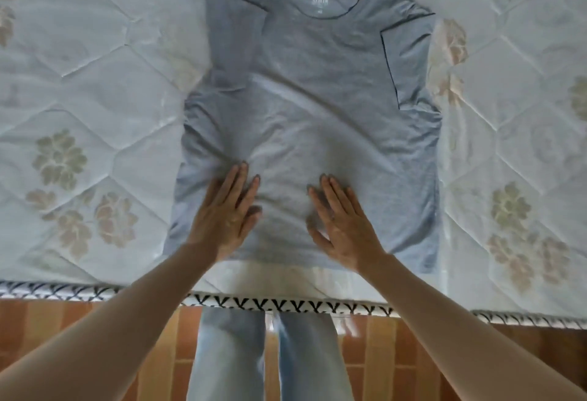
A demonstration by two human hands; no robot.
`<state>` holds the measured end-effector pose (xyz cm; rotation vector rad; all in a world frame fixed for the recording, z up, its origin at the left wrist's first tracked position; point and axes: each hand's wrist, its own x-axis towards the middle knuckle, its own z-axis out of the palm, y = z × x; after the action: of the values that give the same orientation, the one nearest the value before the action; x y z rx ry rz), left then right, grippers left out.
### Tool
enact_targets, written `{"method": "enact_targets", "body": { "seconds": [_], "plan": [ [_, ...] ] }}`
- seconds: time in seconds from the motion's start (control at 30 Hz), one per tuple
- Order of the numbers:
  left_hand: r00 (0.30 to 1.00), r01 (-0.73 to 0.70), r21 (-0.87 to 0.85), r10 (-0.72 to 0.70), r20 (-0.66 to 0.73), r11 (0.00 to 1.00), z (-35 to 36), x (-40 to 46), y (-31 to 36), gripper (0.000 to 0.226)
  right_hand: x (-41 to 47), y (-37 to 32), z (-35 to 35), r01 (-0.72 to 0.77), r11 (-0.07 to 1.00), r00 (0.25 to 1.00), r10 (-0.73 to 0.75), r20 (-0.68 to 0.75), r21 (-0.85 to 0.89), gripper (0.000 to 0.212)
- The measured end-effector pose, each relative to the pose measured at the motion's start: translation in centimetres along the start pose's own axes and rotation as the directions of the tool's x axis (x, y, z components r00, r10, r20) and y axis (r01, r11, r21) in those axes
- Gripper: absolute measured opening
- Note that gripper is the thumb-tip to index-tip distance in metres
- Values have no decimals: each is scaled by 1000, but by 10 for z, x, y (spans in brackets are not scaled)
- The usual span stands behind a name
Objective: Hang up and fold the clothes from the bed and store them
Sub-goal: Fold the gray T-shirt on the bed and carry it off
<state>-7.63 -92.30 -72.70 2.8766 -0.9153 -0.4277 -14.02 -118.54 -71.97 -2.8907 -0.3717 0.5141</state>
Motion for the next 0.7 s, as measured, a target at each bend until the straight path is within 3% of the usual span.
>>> {"method": "enact_targets", "body": {
  "seconds": [0.23,0.43,0.53,0.7],
  "plan": [
    [988,-86,38,80,132,996,22,-40,85,91,-100,24,23,31,993,997,-23,69,-112,94],
    [992,-125,72,122,43,990,25,-48,98,71,-121,27,39,-91,960,990,59,-127,-264,89],
    [994,-94,117,99,-41,989,26,-44,97,70,-118,24,44,-124,952,986,85,-145,-281,95],
    [997,-69,166,75,-32,984,23,-40,98,69,-108,15,41,-210,946,969,169,-178,-247,80]
  ]
}}
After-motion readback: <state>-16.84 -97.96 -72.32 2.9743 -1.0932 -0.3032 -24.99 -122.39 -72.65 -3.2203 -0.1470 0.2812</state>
